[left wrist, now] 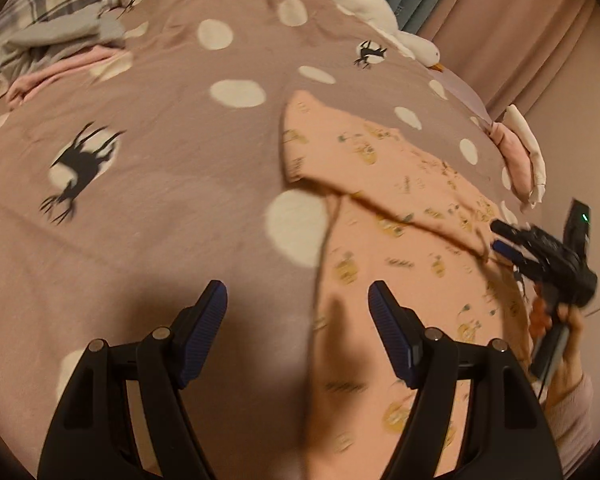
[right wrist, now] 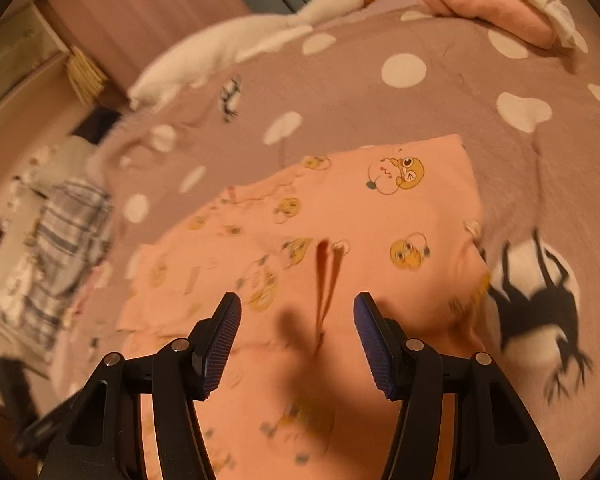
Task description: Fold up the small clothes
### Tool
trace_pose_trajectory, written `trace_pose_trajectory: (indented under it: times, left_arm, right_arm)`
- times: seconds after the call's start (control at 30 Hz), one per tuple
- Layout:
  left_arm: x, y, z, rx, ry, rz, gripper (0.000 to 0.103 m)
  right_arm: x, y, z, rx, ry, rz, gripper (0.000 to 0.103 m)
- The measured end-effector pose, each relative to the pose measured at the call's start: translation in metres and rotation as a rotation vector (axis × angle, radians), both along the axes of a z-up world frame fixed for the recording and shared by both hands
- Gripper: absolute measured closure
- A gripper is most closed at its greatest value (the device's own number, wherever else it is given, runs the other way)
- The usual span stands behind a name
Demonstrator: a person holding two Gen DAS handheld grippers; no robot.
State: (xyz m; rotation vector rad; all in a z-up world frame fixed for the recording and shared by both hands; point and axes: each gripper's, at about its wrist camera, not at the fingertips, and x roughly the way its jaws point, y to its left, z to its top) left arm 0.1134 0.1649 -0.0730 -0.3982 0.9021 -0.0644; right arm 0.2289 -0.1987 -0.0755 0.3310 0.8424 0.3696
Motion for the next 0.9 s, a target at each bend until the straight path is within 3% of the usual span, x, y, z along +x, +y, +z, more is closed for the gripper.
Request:
trace_pose_trajectory:
  times: [0.17,0.2,0.27,0.33,0.47,0.63,0.73,0.8,0.87,0.9]
  left_arm:
    - [-0.004,0.008,-0.002,-0.007,-0.004,-0.01,0.03]
    - [-0.005,0.01,-0.003,-0.018,-0.007,-0.013,0.03]
    - [-0.003,0.008,-0.004,-0.037,-0.008,-0.021,0.03]
    - [-0.001,0.006,-0.005,-0.049,-0.01,-0.032,0.03]
    - [0.0,0.001,-0.006,-0.046,-0.01,-0.051,0.03]
    - [0.001,-0.001,-0.007,-0.052,-0.007,-0.055,0.03]
    - [0.005,-0.005,-0.007,-0.048,-0.003,-0.063,0.03]
    - [0.012,-0.01,-0.005,-0.044,-0.001,-0.074,0.03]
    - [0.019,-0.015,-0.001,-0.036,-0.007,-0.089,0.03]
    - [0.024,-0.019,0.004,-0.029,-0.016,-0.1,0.03]
  right_arm:
    - [0.017,0.015,-0.01,-0.05,0.031,0.002,0.047]
    - [0.017,0.018,-0.008,-0.062,0.022,0.001,0.052]
    - [0.015,0.024,-0.006,-0.089,0.007,0.024,0.082]
    - [0.014,0.031,-0.002,-0.109,-0.016,0.043,0.093]
    - [0.008,0.024,0.023,-0.092,-0.083,0.027,0.094]
    - [0.012,-0.015,0.043,-0.066,-0.123,-0.08,0.094]
    - [0.023,-0.029,0.03,-0.178,-0.073,-0.146,0.094]
    - [0.032,-0.035,0.016,-0.202,0.004,-0.158,0.093]
    - [0.038,-0.038,0.005,-0.217,0.058,-0.172,0.076]
    - [0.037,-0.038,0.004,-0.217,0.047,-0.175,0.074]
